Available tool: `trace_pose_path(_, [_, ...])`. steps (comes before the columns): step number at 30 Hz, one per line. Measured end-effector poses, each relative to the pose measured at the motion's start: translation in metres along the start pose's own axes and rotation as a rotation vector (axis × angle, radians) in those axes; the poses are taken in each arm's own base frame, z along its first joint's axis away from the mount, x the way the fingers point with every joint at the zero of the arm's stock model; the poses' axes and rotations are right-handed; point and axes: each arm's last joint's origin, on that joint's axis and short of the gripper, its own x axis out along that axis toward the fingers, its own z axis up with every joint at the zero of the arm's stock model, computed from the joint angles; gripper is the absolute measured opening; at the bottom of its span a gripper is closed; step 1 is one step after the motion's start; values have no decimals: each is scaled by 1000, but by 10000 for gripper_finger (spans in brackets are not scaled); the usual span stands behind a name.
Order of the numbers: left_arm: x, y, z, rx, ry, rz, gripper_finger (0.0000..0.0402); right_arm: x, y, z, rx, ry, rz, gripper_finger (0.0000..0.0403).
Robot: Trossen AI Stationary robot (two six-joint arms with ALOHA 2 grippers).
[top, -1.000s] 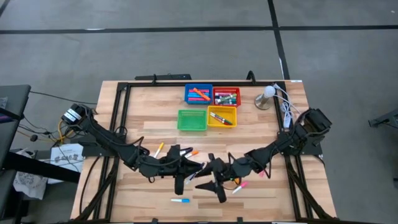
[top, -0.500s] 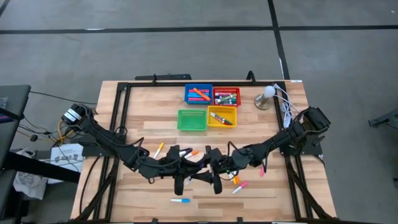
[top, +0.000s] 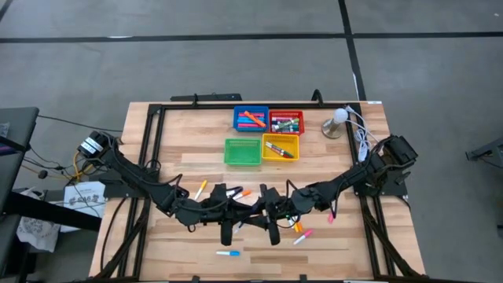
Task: Pick & Place Markers
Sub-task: Put the blue thin dry erase marker into the yellow bin
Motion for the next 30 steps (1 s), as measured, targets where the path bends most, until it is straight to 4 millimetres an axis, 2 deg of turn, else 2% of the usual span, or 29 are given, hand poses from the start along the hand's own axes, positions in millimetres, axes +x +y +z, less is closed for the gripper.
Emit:
trace_pose_path(5, [0,0,0,2,1,-2,46,0,0,0,-19,7,9,27])
trace_pose_path(6, [0,0,0,2,0,-3,46,0,0,0,-22,11,17,24])
trace_pose_path(14, [0,-1,-1,-15,25,-41,52,0,0,-1,-27,21,21,37])
trace_pose_path(17, [0,-1,-1,-17,29,-48,69,0,0,-2,-29,24,22,26])
trace_pose_path(27, [0,-3,-1,-22,54,-98,134,0,1,-2,-21,34,39,42])
trace_pose_path(30, [0,-3,-1,-16,54,-100,149,0,1,-2,-20,33,39,33])
